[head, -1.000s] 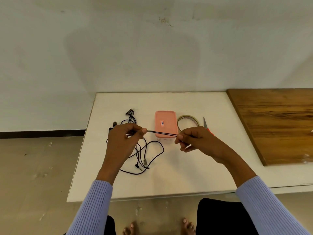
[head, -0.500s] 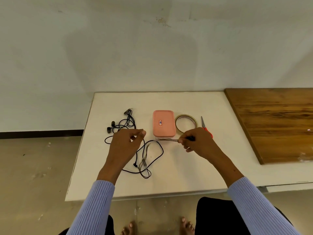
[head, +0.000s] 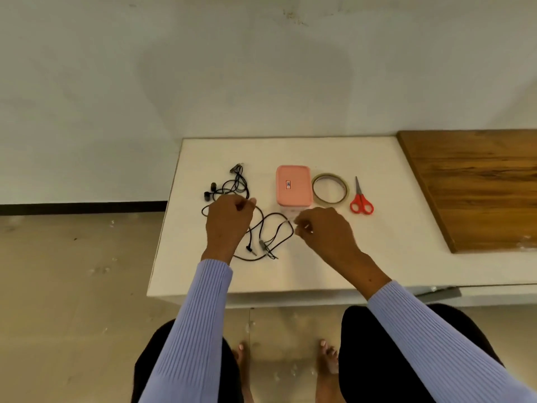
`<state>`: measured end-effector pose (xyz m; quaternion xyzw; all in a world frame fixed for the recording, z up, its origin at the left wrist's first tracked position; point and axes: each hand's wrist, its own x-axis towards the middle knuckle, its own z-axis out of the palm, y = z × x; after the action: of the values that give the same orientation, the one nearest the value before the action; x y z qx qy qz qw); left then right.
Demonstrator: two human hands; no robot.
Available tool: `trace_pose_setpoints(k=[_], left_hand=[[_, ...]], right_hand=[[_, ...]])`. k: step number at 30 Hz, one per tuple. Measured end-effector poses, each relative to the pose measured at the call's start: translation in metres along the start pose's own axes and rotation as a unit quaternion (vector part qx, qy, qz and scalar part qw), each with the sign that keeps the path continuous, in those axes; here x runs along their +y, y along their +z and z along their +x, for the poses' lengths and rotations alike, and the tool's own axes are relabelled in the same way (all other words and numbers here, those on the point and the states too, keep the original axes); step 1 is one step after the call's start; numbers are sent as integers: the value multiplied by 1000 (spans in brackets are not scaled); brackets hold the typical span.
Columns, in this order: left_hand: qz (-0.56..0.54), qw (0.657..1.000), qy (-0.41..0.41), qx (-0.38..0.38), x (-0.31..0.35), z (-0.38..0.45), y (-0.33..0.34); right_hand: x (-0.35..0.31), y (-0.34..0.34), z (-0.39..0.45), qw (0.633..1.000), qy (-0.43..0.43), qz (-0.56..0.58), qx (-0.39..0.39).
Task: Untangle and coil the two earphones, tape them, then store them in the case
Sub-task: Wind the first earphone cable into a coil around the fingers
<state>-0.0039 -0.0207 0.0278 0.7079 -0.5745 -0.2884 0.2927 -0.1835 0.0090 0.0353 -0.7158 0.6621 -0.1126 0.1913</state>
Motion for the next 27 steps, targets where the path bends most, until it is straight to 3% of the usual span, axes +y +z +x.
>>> trace_pose_setpoints(k=[7,19,22,27], left_hand=[[-15,999,-52,-4,-2,-1,1],[-33,996,-82,-14,-20,-2,-18],[-32,996,-81,-18,-22,-1,-20],[-4,999,-34,-40,-30,2,-28]], right_hand=[[-48,45,5,995,-76,-27,-55],[-62,70,14,993,-15,-77,-85],[-59,57,18,998,9,-21,-64],[-29,2,17,986,57,148,50]])
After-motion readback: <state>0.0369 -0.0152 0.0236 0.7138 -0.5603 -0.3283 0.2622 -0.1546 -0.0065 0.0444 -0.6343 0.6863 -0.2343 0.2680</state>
